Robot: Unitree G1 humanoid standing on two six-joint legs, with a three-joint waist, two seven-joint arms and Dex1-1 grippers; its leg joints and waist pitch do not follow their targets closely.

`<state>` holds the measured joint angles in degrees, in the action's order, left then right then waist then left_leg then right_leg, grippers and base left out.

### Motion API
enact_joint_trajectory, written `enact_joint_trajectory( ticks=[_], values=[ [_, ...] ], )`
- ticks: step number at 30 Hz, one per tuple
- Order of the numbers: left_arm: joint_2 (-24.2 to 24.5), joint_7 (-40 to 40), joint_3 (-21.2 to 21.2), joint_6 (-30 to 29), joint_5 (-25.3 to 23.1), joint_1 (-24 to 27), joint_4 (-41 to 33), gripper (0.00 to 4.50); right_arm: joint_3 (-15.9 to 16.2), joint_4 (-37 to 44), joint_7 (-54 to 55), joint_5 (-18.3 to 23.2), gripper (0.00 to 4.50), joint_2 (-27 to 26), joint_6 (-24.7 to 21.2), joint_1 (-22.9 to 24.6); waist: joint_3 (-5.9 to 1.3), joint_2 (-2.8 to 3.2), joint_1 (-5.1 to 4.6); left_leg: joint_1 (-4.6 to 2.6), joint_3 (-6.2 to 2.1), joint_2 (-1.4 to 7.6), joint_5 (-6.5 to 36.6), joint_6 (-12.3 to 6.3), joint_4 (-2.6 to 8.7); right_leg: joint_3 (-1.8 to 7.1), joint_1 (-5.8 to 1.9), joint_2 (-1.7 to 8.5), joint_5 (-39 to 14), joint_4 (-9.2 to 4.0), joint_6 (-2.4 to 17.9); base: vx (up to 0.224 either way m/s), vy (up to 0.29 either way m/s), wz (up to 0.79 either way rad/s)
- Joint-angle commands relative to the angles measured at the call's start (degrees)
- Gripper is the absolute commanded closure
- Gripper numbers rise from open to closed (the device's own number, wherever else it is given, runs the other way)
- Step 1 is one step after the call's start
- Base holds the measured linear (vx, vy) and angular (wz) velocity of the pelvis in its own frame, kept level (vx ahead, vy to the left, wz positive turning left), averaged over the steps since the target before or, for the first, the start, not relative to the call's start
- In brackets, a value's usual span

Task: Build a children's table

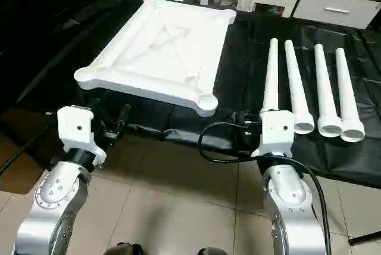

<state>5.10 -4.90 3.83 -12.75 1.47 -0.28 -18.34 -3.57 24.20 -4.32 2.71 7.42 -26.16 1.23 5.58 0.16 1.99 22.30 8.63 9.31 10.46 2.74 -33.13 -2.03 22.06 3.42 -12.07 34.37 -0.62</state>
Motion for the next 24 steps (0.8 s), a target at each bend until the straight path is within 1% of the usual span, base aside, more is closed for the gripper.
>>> enact_joint_trajectory(
  ticks=[1,3,8,9,10,11,12,13,14,15,16,17,18,20,22,23,24],
  values=[
    [0.11,-0.46,0.31,-0.7,-0.06,0.29,-0.78,0.78,-0.57,0.97,-0.29,0.45,0.26,-0.01,0.29,0.38,-2.52,-0.11,0.04,-0.94,-1.06,3.24,11.23,-0.28,4.35,2.56,-1.78,3.89,-1.79,-3.76,7.47,0.0,0.0,0.0],
    [0.11,-0.46,0.31,-0.7,-0.06,0.29,-0.78,0.78,-0.57,0.97,-0.29,0.45,0.26,-0.01,0.29,0.38,-2.47,-0.08,0.04,-1.03,-1.07,3.3,12.21,-0.07,4.43,2.58,-1.68,3.88,-3.38,-3.88,7.42,0.0,0.0,0.0],
    [0.11,-0.46,0.31,-0.7,-0.06,0.29,-0.78,0.78,-0.57,0.97,-0.29,0.45,0.26,-0.01,0.29,0.38,-2.55,-0.08,0.07,-1.02,-1.05,3.28,11.46,-0.11,4.33,2.61,-1.72,3.9,-2.46,-3.79,7.45,0.0,0.0,0.0],
    [0.59,-0.93,0.57,-0.07,-0.37,0.71,-0.79,0.78,-0.67,0.81,0.04,0.61,0.26,-0.37,0.75,0.6,-5.45,1.16,0.65,-1.69,-1.34,3.25,9.46,0.13,3.5,2.39,-3.05,4.08,-0.19,-2.85,8.29,0.0,0.0,0.0],
    [0.03,0.19,0.14,0.2,-0.83,-1.38,0.34,0.78,-1.0,2.3,0.71,-0.11,0.26,0.28,-1.08,-0.63,-2.99,1.77,-0.31,-1.16,-0.97,3.24,10.5,0.76,3.93,2.43,-1.68,3.34,2.11,-4.01,8.01,0.0,0.0,0.0],
    [-0.14,-0.21,0.13,-0.41,-0.29,-3.1,0.83,0.78,-1.24,3.87,1.62,-1.12,0.26,0.84,-2.72,-1.82,-3.49,1.44,-0.06,-1.47,-1.16,3.19,12.32,1.47,4.13,2.37,-2.35,3.43,0.75,-3.62,8.17,0.0,0.0,0.0],
    [-0.13,-0.68,0.21,-0.84,0.16,-3.6,0.89,0.78,-1.33,4.39,2.0,-1.5,0.26,0.96,-3.27,-2.18,-3.62,1.35,0.01,-1.45,-1.18,3.17,11.2,1.43,3.92,2.46,-2.35,3.54,1.6,-3.35,8.4,0.0,0.0,0.0],
    [0.0,-1.5,0.57,-1.16,0.65,-3.76,0.74,0.78,-1.49,5.04,2.43,-1.81,0.26,0.99,-3.91,-2.33,-3.49,1.54,0.23,-1.23,-0.96,3.07,9.19,0.68,3.87,2.51,-2.25,3.68,2.43,-3.36,8.87,0.0,0.0,0.0],
    [0.56,-1.89,1.33,-0.41,-0.2,-3.23,0.35,0.78,-1.75,5.49,3.11,-1.89,0.26,0.47,-4.31,-1.97,-3.31,1.66,0.22,-1.04,-0.92,3.07,9.5,0.46,4.01,2.48,-2.25,3.78,1.33,-3.45,8.98,0.0,0.0,0.0],
    [0.74,-1.72,1.54,0.07,-0.79,-3.13,0.32,0.78,-1.84,5.64,3.29,-1.81,0.26,0.27,-4.57,-1.86,-3.35,1.77,0.19,-1.0,-0.91,3.09,10.44,0.32,4.03,2.46,-2.35,3.89,-1.25,-3.59,8.77,0.0,0.0,0.0],
    [0.7,-1.58,1.55,0.23,-0.93,-3.01,0.28,0.78,-1.8,6.0,2.97,-1.34,0.26,0.14,-4.66,-1.49,-3.47,1.86,0.17,-1.13,-0.85,3.11,10.71,0.34,3.95,2.51,-2.22,3.9,-1.99,-3.66,8.7,0.0,0.0,0.0],
    [0.65,-1.54,1.53,0.24,-0.89,-2.94,0.26,0.78,-1.75,6.24,2.69,-0.98,0.26,0.09,-4.7,-1.24,-3.58,1.82,0.11,-1.08,-0.86,3.17,10.59,0.26,3.93,2.53,-2.25,3.91,-2.29,-3.62,8.74,0.0,0.0,0.0],
    [0.61,-1.51,1.42,0.21,-0.79,-2.96,0.27,0.78,-1.57,6.37,2.46,-0.88,0.26,0.12,-4.55,-1.01,-3.6,1.93,0.06,-1.06,-0.85,3.18,10.58,0.29,3.93,2.5,-2.19,3.85,-2.34,-3.66,8.85,0.0,0.0,0.0],
    [0.62,-1.25,1.15,0.25,-0.89,-3.12,0.37,0.78,-1.1,6.42,2.14,-0.88,0.26,0.18,-4.53,-0.92,-3.66,1.93,-0.03,-1.12,-0.86,3.17,10.23,0.17,3.88,2.45,-2.17,3.76,-1.61,-3.62,9.09,0.0,0.0,0.0],
    [0.63,-0.96,0.63,0.22,-0.79,-3.52,0.74,0.78,-0.4,6.38,1.72,-0.61,0.26,0.44,-5.89,-1.69,-3.67,1.99,-0.03,-1.14,-0.87,3.14,10.07,0.07,3.85,2.44,-2.17,3.73,-1.4,-3.58,9.25,0.0,0.0,0.0],
    [0.59,-0.99,0.52,0.05,-0.82,-3.48,0.62,0.78,-0.25,6.44,1.66,-0.67,0.26,0.57,-6.15,-1.82,-3.72,1.42,-0.09,-1.13,-0.75,3.14,9.87,-0.14,3.77,2.47,-2.21,3.71,-1.25,-3.63,9.39,0.0,0.0,0.0],
    [0.58,-1.04,0.48,-0.1,-0.85,-3.41,0.51,0.78,-0.14,6.46,1.61,-0.72,0.26,0.68,-6.27,-1.87,-3.72,1.67,0.05,-1.12,-0.83,3.16,9.62,-0.21,3.79,2.46,-2.23,3.81,-1.26,-3.47,9.45,0.0,0.0,0.0]
  ],
)
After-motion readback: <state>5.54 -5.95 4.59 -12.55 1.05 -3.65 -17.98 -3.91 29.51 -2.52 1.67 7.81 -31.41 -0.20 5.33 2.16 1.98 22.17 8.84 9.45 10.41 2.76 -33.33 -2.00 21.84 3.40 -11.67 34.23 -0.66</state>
